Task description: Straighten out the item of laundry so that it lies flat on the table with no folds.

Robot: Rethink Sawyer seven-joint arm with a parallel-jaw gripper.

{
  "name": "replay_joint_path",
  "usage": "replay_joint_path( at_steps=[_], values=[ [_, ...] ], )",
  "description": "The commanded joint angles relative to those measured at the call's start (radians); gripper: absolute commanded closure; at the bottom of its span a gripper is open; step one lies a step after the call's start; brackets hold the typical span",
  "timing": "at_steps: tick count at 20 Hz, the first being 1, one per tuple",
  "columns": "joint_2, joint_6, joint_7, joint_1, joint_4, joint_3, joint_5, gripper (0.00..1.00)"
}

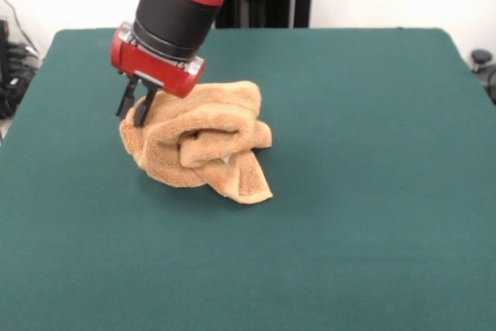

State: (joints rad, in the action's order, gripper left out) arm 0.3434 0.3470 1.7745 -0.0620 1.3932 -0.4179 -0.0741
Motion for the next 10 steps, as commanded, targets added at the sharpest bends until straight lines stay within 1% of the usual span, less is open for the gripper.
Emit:
replay_joint_path(
  at_steps=[1, 4, 6, 10],
  values=[
    [-0.064, 0.152, 0.108, -0.021, 0.025, 0.162, 0.049, 1.00],
    [-0.067, 0.197, 0.165, -0.017, 0.039, 0.156, 0.087, 1.00],
    [-0.069, 0.207, 0.200, -0.010, 0.051, 0.147, 0.107, 1.00],
    [-0.066, 0.181, 0.200, -0.008, 0.068, 0.145, 0.111, 1.00]
  ],
)
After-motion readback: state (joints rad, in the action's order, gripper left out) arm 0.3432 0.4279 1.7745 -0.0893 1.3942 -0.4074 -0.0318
